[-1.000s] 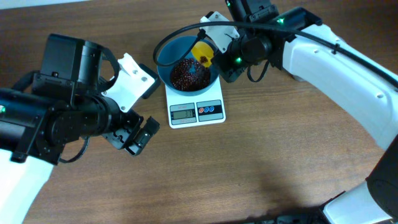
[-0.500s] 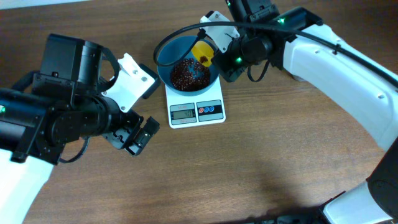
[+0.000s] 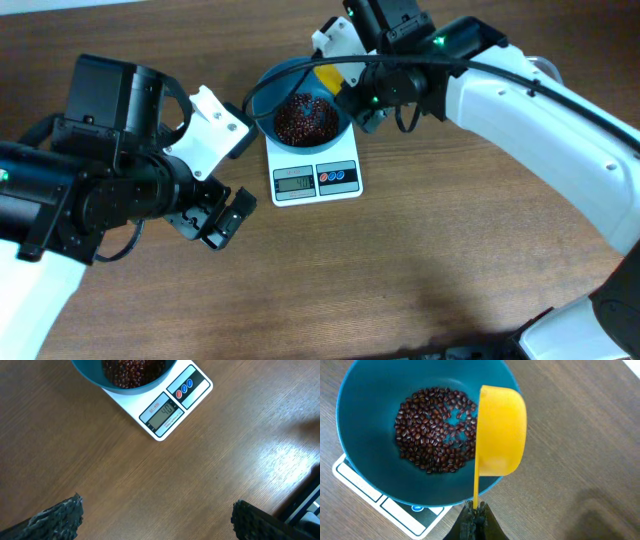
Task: Scoop item into bowl and weigh 50g on scale
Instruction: 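Move the empty scoop back toward the bean tub with the right gripper, then dip the scoop into the bean tub again and scoop more beans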
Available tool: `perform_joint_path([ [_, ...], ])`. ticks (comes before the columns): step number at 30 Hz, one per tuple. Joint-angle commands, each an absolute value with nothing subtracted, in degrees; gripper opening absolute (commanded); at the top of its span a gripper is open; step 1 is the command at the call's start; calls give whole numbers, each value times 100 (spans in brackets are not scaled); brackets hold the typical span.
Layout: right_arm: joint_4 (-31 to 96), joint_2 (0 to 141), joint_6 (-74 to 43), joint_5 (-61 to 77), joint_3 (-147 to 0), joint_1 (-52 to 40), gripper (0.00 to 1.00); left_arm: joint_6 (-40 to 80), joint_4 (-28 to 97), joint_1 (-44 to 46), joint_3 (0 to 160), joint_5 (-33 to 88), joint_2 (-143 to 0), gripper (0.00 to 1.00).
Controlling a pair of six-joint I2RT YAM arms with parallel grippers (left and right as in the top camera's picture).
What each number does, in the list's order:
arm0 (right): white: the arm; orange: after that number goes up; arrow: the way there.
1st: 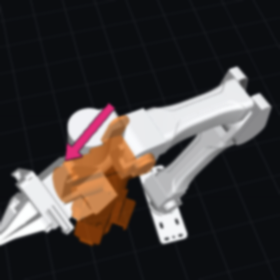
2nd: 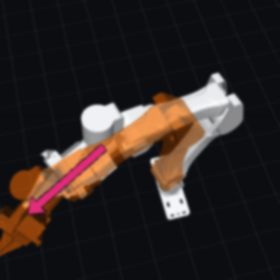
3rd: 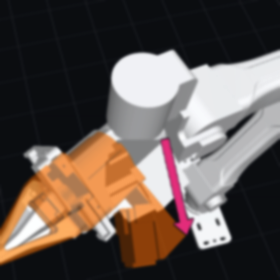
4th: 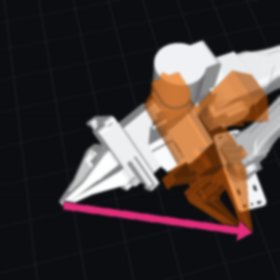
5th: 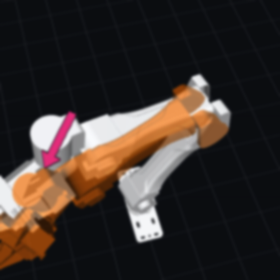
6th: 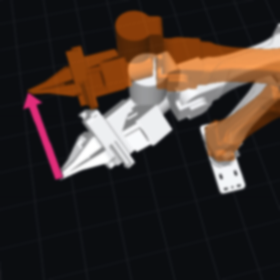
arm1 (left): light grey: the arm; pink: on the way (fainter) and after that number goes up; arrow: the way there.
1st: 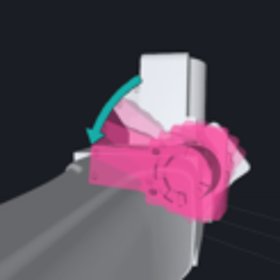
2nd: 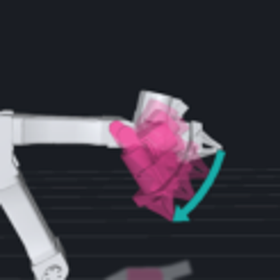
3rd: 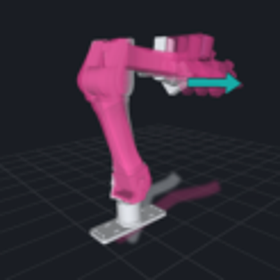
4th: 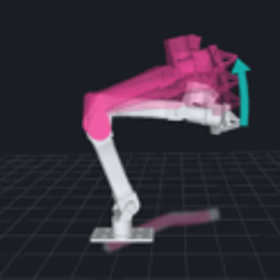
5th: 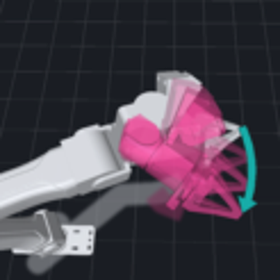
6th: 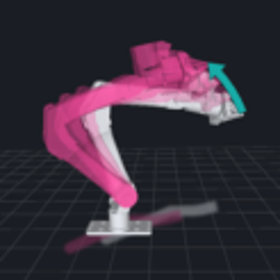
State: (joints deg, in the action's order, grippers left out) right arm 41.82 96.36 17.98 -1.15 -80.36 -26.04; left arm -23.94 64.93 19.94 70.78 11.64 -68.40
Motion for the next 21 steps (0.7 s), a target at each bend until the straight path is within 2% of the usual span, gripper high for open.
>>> perform_joint_path([
  [1, 4165, 9443, 1772, -246, -8254, -2668, 4, -2320, 6484, 1970, 7164, 1245, -6807, 99],
  [6, 4272, 9441, 1750, -276, -8519, -2655, 4, -2320, 6484, 1970, 7164, 1245, -6807, 99],
  [12, 5481, 9441, 1747, -1623, -9369, -2517, 4, -2320, 6486, 1970, 7161, 1245, -6812, 99],
  [17, 7078, 9441, 1553, -2040, -9594, -1905, 4, -2320, 6486, 1970, 7161, 1245, -6812, 99],
  [21, 7264, 9441, 1557, -2045, -9596, -1114, 4, -2320, 6484, 1970, 7161, 1245, -6812, 99],
])
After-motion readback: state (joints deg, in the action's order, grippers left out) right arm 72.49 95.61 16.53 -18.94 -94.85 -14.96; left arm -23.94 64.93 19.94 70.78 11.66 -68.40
